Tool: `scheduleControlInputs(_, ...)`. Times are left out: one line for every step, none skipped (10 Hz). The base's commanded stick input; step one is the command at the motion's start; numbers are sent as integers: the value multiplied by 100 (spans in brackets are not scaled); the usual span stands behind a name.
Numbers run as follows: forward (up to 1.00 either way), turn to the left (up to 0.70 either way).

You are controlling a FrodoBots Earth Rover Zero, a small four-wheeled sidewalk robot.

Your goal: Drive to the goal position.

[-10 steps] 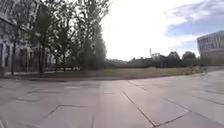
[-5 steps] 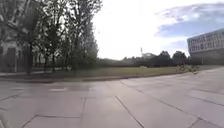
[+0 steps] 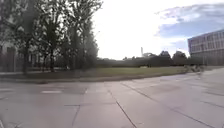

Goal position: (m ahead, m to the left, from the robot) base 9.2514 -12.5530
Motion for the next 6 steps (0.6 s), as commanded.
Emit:
scheduleControlInputs(70,0)
scheduleControlInputs(70,0)
scheduleControlInputs(70,0)
scheduleControlInputs(70,0)
scheduleControlInputs(70,0)
scheduleControlInputs(70,0)
